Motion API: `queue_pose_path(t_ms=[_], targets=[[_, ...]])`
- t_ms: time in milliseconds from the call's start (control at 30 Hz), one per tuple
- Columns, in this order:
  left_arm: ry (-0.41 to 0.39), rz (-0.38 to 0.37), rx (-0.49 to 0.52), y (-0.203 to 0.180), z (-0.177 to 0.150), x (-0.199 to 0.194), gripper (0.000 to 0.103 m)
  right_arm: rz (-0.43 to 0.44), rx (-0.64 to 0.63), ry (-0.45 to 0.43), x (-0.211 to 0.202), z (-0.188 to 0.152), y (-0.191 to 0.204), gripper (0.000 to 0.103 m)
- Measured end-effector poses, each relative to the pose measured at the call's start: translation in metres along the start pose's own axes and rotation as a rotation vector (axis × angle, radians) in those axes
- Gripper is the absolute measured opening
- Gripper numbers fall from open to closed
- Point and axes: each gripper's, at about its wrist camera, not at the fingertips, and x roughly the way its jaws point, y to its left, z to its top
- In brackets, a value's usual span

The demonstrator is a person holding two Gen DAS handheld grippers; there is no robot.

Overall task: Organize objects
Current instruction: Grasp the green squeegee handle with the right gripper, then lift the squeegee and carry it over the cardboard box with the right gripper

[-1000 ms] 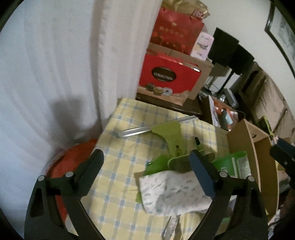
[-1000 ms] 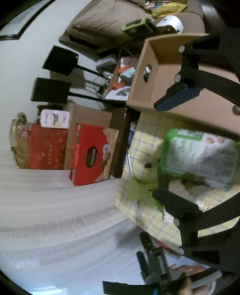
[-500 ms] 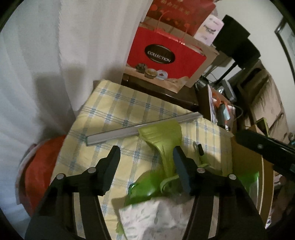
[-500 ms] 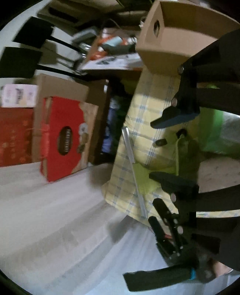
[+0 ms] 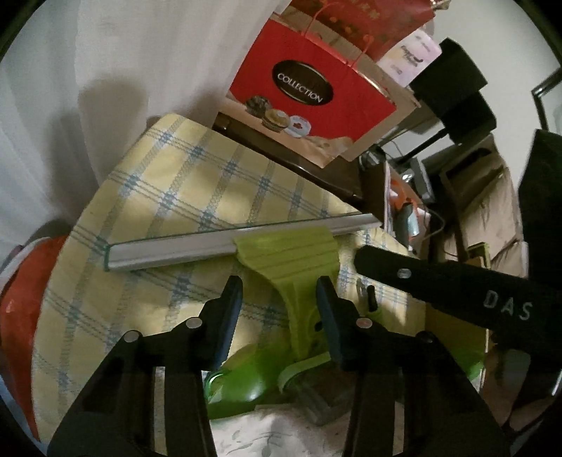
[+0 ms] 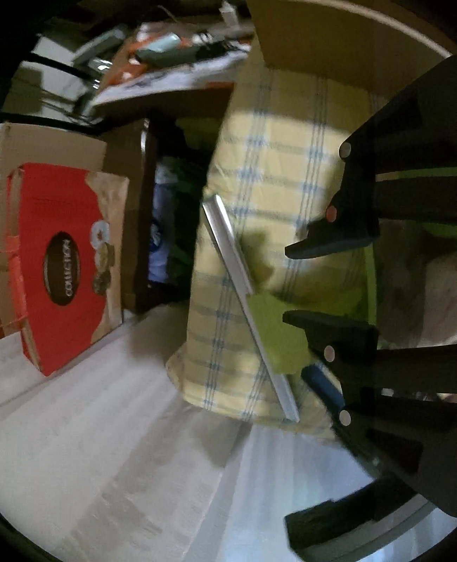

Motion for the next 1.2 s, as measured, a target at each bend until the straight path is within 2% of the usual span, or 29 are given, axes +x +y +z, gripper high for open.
queue_pose_path(t_ms=[267, 367, 467, 600, 767, 867, 1200], targets=[[0.012, -0.065, -0.037, 0.002, 0.003, 0.005, 0.039, 0.082, 0.115, 0.034, 0.015, 0.004, -0.014, 0.028], [0.02, -0.099, -0.059, 0.004, 0.005, 0.007, 0.035, 0.167, 0.194, 0.061, 0.019, 0.005, -0.026, 0.023], [0.034, -0.155, -0.08, 0.008, 0.005, 0.009, 0.026, 0.25, 0.24, 0.081, 0.022, 0.005, -0.031, 0.019], [0.008, -0.154, -0.052, 0.005, 0.005, 0.003, 0.022, 0.257, 0.208, 0.055, 0.015, 0.004, -0.025, 0.019], [-0.026, -0.187, -0.043, 0.003, 0.009, -0.017, 0.019, 0.317, 0.202, 0.021, 0.001, 0.002, -0.024, 0.019], [-0.051, -0.208, -0.038, -0.001, 0.012, -0.034, 0.019, 0.346, 0.18, -0.009, -0.016, -0.001, -0.019, 0.019], [-0.122, -0.227, 0.038, -0.035, 0.005, -0.091, 0.019, 0.362, 0.091, -0.12, -0.084, -0.025, 0.0, 0.019]])
